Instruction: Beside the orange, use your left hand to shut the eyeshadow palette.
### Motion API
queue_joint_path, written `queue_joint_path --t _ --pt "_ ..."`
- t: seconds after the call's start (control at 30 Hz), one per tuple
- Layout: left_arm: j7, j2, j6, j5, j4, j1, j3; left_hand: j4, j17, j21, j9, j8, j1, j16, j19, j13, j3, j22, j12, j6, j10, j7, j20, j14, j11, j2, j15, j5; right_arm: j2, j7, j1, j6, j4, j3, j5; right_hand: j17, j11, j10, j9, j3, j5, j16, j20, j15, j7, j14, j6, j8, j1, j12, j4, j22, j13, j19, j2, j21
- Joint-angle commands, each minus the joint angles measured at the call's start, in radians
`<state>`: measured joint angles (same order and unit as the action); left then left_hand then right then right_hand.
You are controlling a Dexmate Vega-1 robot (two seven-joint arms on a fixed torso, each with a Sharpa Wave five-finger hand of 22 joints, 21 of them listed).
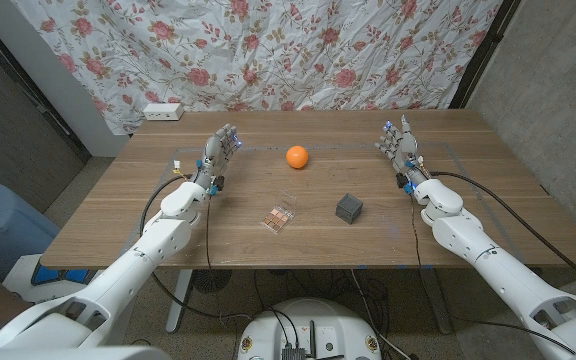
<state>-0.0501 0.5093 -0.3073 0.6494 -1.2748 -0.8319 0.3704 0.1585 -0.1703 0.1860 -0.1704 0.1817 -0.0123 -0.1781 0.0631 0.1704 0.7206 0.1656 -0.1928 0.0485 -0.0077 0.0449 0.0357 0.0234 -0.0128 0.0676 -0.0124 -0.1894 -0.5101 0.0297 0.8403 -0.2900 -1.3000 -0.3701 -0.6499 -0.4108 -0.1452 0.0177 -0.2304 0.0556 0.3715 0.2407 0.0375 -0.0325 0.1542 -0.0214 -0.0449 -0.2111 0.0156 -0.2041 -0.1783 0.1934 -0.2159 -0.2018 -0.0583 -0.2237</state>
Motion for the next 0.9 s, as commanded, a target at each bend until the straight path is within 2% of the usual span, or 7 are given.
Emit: queue_joint_path --t 0.03,0.3,0.6,0.9 --pt "0.013 0.019 -0.008 -0.005 -0.018 -0.021 -0.013 -0.001 -0.004 0.007 -0.003 0.007 -0.001 -0.005 0.006 0.005 0.007 0.005 -0.004 0.01 -0.009 -0.002 0.018 0.01 0.003 0.097 0.0 -0.005 0.0 0.0 0.0 0.0 -0.001 0.0 0.0 -0.002 -0.009 0.001 -0.005 -0.001 0.006 0.005 -0.003 -0.114 0.009 -0.002 0.0 -0.006 0.001 -0.007 -0.008 0.002 -0.002 -0.007 -0.098 -0.005" --pt "0.055 0.044 0.006 -0.032 -0.087 -0.05 -0.014 -0.006 -0.003 0.006 -0.003 0.005 -0.002 -0.003 0.004 0.005 0.008 0.005 -0.004 0.011 -0.006 -0.001 0.017 0.01 0.0 0.094 0.002 -0.005 0.0 0.0 0.0 0.001 -0.001 0.0 0.0 -0.003 -0.01 0.0 -0.005 -0.001 0.006 0.005 -0.003 -0.115 0.01 -0.003 0.0 -0.007 0.001 -0.006 -0.008 0.002 -0.002 -0.006 -0.098 -0.005" --pt "0.111 0.085 0.053 -0.07 -0.209 -0.103 -0.008 -0.01 -0.002 0.004 -0.003 0.004 -0.004 -0.002 0.001 0.005 0.01 0.005 -0.004 0.013 -0.003 -0.002 0.014 0.01 0.003 0.095 0.009 -0.005 0.0 0.0 0.0 0.0 -0.001 0.0 0.0 -0.003 -0.011 0.001 -0.005 -0.001 0.006 0.005 -0.003 -0.115 0.01 -0.002 0.0 -0.006 0.001 -0.006 -0.008 0.002 -0.002 -0.006 -0.098 -0.005" --pt "0.122 0.139 0.055 -0.124 -0.281 -0.134 -0.009 -0.03 0.002 0.0 -0.003 0.008 -0.013 0.005 -0.014 0.004 0.011 0.005 -0.006 0.032 0.012 -0.014 0.013 0.024 0.017 0.085 0.02 -0.002 0.0 0.0 0.0 0.0 0.0 0.0 0.0 -0.003 -0.01 0.001 -0.005 -0.001 0.006 0.005 -0.003 -0.114 0.008 -0.003 -0.001 -0.006 0.001 -0.006 -0.008 0.002 -0.002 -0.006 -0.098 -0.005"
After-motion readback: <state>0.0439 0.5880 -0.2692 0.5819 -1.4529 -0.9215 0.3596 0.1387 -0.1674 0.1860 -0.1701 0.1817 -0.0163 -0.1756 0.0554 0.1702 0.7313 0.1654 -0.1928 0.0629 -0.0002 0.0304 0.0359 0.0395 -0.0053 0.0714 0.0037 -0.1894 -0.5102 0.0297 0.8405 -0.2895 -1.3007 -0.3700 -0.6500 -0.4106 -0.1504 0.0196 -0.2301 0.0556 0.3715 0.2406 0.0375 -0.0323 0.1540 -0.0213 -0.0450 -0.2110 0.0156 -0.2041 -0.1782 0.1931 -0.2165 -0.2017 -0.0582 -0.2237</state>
